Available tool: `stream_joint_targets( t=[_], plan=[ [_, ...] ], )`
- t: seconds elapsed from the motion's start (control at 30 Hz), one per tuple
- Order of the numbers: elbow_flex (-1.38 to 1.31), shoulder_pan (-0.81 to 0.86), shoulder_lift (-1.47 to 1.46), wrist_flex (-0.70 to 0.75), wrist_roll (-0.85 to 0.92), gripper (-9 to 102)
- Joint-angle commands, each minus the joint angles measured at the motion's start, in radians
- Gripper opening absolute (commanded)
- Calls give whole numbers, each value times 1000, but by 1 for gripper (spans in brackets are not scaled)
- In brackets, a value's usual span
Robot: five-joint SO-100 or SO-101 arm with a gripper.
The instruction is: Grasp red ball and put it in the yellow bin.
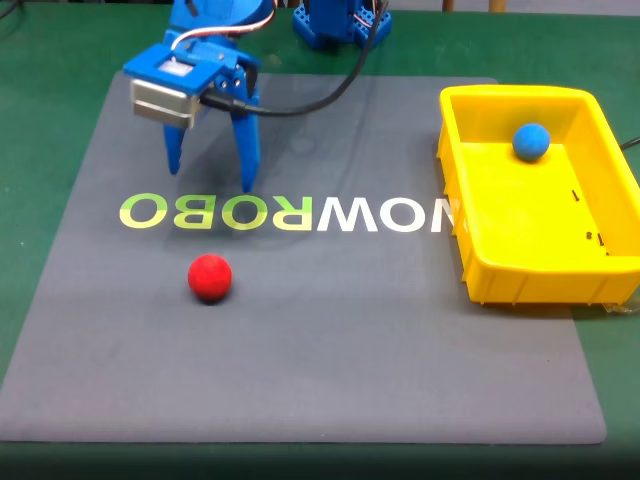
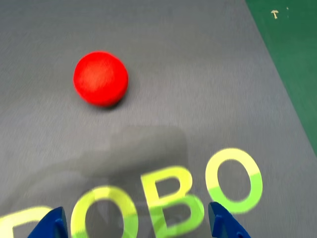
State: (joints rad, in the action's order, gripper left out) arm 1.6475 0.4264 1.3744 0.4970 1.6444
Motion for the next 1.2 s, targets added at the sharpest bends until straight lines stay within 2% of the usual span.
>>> stream_joint_targets(
  t=[0.0,0.5,1.17],
  plan=[
    [-143,-8,-35,-25,-18,33],
    [-423,-44,-314,-28,-32,33],
    [-577,-89,-506,-144,-71,33]
  ],
)
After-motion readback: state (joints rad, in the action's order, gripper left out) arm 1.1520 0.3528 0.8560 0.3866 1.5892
